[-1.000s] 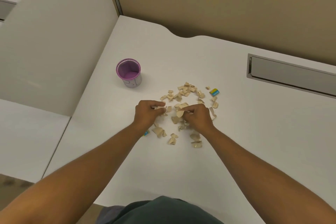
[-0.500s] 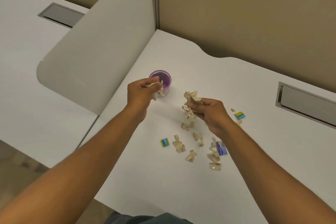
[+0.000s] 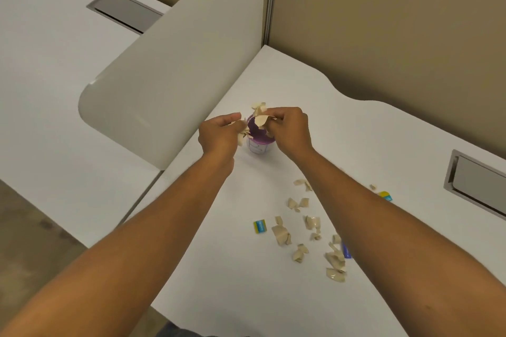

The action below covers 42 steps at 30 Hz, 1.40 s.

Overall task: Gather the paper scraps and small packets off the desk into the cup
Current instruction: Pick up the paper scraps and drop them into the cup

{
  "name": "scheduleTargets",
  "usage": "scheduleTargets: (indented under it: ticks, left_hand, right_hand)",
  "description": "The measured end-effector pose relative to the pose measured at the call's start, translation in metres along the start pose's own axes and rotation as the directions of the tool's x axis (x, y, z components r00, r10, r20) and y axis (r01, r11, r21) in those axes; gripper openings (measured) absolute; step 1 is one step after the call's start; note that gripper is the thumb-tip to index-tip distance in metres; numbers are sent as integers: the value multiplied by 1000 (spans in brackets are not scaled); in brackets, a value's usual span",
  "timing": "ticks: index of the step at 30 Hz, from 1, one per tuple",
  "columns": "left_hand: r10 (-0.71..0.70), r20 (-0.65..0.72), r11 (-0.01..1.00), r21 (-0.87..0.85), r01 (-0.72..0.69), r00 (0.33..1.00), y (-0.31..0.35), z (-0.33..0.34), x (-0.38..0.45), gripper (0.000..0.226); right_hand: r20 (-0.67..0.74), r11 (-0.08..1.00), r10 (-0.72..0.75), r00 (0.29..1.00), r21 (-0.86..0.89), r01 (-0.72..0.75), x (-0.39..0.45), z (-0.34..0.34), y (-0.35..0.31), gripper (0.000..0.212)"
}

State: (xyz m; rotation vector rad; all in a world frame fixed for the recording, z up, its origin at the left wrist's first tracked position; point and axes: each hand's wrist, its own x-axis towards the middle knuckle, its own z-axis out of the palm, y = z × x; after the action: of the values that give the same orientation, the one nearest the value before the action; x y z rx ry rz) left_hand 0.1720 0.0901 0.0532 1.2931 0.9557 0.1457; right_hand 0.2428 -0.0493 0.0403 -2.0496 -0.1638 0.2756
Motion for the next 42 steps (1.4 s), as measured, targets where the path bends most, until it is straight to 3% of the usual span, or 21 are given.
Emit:
scheduleTargets:
  ticks: [3,5,11,14,17,23,26,31,35,37,40,42]
  left_hand:
    - [5,-32,1000,-6,-5,999,-6,-11,3,25]
    - [11,-42,1000,-3,-11,999,-8,-16,5,24]
    - [50,-26,998,38,-49,998,-5,-11,3,21]
    - [98,-10,991,94,-96,995,-4,-4,2,23]
    - [179,31,959,216,-181,983,-2,7,3,19]
    - [324,220,796,462,-391,920,1,33,10,18]
    - [318,260,764,500,-409,912,-1,41,12,14]
    - [322,248,749,524,-406,914,5,47,9,42]
    - [373,212,744,514,-427,904,8,45,-7,39]
    - [382,272,734,492,-469,883,-2,40,-21,28]
    - [321,443,690,496,-527,837,-34,31,-41,17]
    - [249,569,607,538,-584,783,-61,27,-48,13]
  right_hand:
    - [67,985,-104,992,-130,112,-1,1,6,31]
    - [96,974,-91,991,-201,109,-1,0,7,34]
    - [149,912,-81,985,-389,134,0,-12,-2,22]
    - [110,926,-75,991,-360,110,-1,-20,-2,20]
    - [-25,961,-65,998,-270,56,-7,-31,0,16]
    - [-181,987,34,983,-148,-61,-59,-63,33,10]
    - [-188,982,122,975,-120,-146,-91,-76,63,10]
    - [-208,962,222,953,-111,-248,-128,-93,108,15]
    - [-291,944,153,944,-238,-226,-130,-103,130,9]
    - [-272,901,137,952,-366,-234,-123,-105,142,24]
    - [-181,761,269,946,-563,-323,-115,-97,155,62]
    - [-93,730,349,933,-597,-332,-111,-85,158,78]
